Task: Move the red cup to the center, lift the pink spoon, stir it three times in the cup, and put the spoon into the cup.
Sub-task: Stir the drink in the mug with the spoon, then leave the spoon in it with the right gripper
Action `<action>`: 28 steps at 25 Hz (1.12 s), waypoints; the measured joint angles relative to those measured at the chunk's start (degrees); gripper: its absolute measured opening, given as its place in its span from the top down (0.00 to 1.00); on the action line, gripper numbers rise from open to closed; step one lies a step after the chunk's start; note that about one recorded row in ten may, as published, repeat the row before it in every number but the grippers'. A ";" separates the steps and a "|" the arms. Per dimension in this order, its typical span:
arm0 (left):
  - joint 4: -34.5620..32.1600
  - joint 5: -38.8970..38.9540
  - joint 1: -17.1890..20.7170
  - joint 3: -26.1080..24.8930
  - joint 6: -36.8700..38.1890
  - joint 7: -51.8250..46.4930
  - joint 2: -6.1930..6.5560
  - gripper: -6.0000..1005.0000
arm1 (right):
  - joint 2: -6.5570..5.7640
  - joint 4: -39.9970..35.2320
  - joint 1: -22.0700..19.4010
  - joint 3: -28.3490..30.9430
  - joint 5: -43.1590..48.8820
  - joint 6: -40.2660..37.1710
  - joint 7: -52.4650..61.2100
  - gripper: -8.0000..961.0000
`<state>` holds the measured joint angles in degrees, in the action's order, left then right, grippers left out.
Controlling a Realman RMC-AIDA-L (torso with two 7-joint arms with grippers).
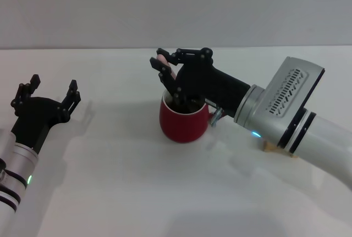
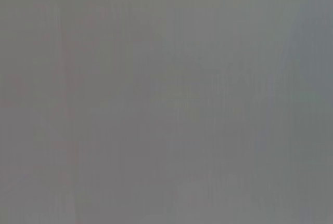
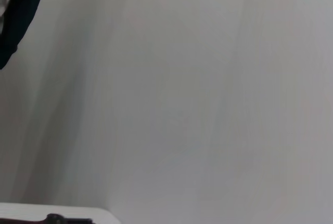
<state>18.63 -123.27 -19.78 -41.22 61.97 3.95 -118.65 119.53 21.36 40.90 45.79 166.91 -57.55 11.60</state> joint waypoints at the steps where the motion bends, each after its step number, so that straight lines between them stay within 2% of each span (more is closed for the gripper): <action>1: 0.00 -0.01 -0.02 0.00 0.00 0.00 0.00 0.17 | 0.04 -0.03 -0.29 -0.43 0.00 0.02 0.21 0.85; 12: -0.10 -0.11 -0.40 0.00 -0.24 0.00 0.00 0.17 | 0.09 -0.19 -0.69 -1.40 -0.05 1.41 0.71 0.85; 22: -0.05 -0.13 -0.10 0.35 -0.05 0.00 -0.11 0.17 | 0.05 -1.66 3.55 -0.72 -0.10 5.35 0.69 0.85; 28: 0.05 -0.12 -0.02 0.44 -0.02 0.00 -0.17 0.17 | -0.29 -2.49 3.72 0.33 -0.10 5.18 0.37 0.85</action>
<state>18.69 -123.40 -19.80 -40.78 61.95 3.95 -118.82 119.24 18.87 44.62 46.12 166.81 -52.37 11.97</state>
